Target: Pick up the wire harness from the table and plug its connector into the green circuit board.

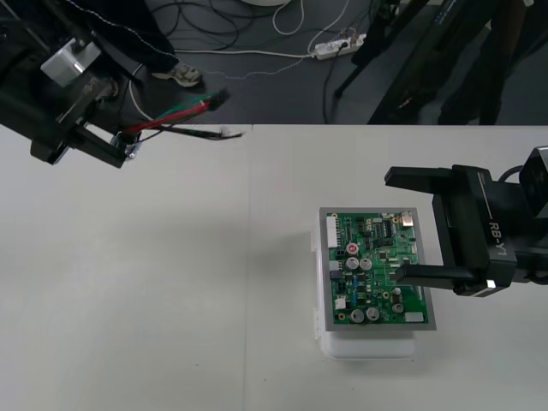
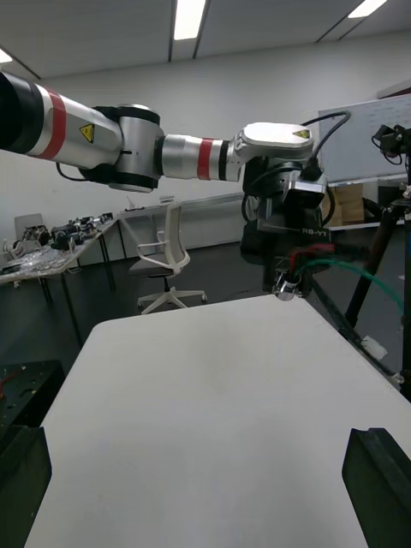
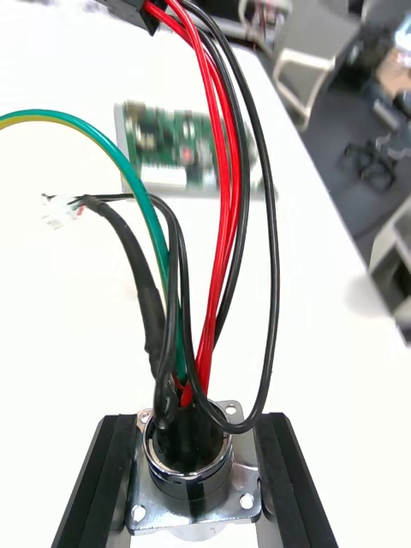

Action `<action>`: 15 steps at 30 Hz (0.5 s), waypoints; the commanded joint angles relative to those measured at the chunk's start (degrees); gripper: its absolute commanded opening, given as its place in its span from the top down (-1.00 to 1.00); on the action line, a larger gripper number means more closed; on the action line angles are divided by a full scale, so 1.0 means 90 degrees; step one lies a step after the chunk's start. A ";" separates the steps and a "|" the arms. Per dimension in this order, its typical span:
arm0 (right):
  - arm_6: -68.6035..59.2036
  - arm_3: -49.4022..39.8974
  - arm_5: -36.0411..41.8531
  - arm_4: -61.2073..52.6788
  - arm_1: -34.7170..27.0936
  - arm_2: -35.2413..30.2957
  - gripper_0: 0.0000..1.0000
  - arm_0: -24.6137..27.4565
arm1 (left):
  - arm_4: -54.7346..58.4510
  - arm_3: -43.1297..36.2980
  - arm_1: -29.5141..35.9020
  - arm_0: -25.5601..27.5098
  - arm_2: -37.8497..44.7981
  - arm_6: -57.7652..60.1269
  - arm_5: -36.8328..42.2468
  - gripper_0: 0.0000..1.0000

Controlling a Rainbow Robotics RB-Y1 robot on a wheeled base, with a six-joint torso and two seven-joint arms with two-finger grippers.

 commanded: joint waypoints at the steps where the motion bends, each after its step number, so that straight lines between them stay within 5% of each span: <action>1: -0.0373 -0.0217 -0.0029 -0.0155 -0.0146 -0.0088 -1.00 -0.0144 | -0.0202 -0.0949 0.0290 0.0782 0.1597 0.1153 -0.0313 1.00; 15: -0.0490 -0.0217 -0.0185 -0.0233 -0.0156 -0.0206 -1.00 -0.0144 | -0.0710 -0.3645 -0.0697 0.3341 0.4624 0.3458 -0.0313 1.00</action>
